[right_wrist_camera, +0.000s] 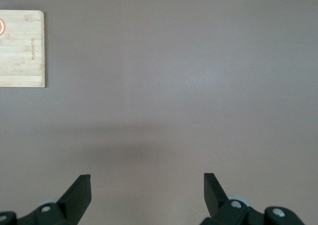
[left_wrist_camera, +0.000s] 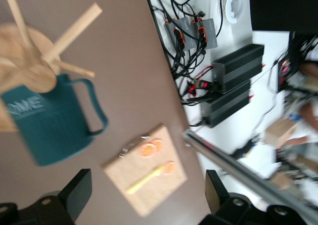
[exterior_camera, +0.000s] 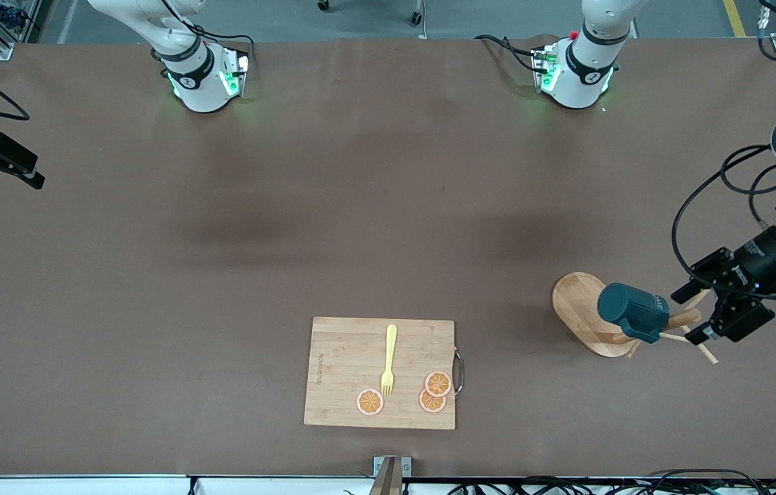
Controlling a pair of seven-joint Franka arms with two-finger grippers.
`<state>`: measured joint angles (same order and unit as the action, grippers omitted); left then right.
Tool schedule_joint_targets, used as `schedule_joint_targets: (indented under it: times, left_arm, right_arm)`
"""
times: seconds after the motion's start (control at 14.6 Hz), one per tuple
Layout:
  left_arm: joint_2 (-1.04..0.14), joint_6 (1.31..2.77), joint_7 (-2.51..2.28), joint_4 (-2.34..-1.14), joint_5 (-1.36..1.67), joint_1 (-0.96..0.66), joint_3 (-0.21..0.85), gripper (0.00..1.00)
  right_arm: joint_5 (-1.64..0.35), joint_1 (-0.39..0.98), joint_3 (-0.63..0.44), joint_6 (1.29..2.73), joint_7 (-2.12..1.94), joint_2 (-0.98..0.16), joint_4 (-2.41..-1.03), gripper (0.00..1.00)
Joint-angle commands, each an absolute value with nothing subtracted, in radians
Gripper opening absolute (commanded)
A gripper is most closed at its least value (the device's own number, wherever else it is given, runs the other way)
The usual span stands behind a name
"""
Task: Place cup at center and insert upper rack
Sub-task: 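Open the left gripper and raise it away from the mug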
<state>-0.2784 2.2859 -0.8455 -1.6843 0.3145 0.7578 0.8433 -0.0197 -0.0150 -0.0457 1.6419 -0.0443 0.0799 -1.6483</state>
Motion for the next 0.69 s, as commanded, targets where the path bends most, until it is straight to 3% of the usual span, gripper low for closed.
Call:
schedule_joint_targets:
  times: [0.0,0.34,0.62]
  left_arm:
    - [-0.171,2.139,-0.59,-1.701,0.282,0.807,0.836,1.0]
    - [-0.043,1.884,-0.123,-1.713,0.279,0.808,0.735,1.0]
    - [0.024,1.763,-0.068,-1.71,0.114,0.796,0.755,1.0]
  right_arm:
    - [-0.006,-0.018,-0.038,1.658,-0.043,0.107,-1.68,1.0]
    - [-0.006,-0.02,-0.038,1.657,-0.044,0.107,-1.68,1.0]
    - [-0.006,-0.018,-0.038,1.655,-0.043,0.107,-1.681,1.0]
